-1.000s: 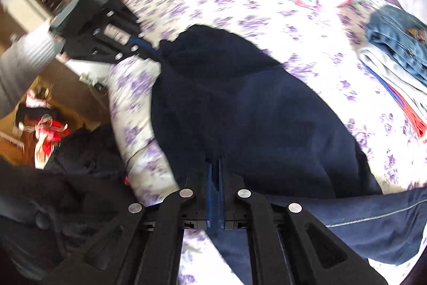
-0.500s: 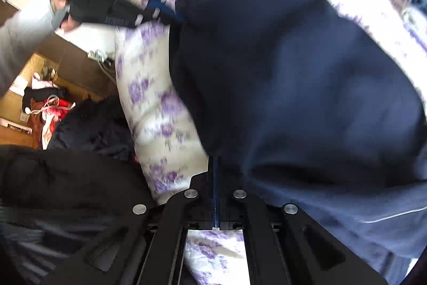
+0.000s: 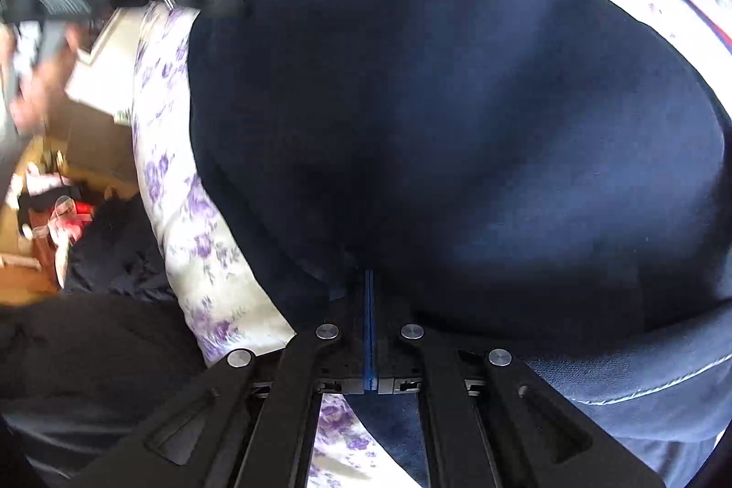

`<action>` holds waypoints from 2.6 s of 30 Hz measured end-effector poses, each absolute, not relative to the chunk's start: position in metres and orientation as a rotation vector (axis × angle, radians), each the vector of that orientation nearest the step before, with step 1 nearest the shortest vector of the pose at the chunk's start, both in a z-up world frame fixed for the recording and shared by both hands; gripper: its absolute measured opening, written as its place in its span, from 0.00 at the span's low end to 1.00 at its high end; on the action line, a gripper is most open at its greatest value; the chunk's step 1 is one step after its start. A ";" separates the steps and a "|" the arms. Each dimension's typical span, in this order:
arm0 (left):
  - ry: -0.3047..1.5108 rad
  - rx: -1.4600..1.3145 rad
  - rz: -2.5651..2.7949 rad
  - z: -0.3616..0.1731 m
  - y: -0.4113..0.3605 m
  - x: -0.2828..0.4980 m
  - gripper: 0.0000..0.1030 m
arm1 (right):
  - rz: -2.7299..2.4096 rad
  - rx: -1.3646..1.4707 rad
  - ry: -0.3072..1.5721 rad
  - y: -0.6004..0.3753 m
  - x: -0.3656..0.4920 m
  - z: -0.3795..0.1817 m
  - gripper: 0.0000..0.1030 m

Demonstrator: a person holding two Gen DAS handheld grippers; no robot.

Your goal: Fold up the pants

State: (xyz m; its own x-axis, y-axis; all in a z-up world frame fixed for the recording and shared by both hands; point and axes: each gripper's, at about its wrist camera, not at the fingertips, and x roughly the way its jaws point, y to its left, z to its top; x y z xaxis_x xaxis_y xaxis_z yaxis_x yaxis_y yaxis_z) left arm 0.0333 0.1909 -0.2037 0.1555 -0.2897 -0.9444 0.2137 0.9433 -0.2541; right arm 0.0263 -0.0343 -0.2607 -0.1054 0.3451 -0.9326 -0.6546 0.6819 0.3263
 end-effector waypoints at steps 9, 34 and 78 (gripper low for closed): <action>1.342 -0.254 -0.223 -0.206 0.199 -0.011 0.47 | 0.469 -0.100 1.401 -0.142 0.099 -0.174 0.45; 1.402 -0.266 -0.183 -0.225 0.207 -0.013 0.50 | -0.277 0.325 1.549 -0.353 0.227 -0.202 0.07; 1.465 0.064 -0.524 -0.211 0.045 0.032 0.54 | 0.232 0.118 1.324 -0.269 -0.051 -0.188 0.49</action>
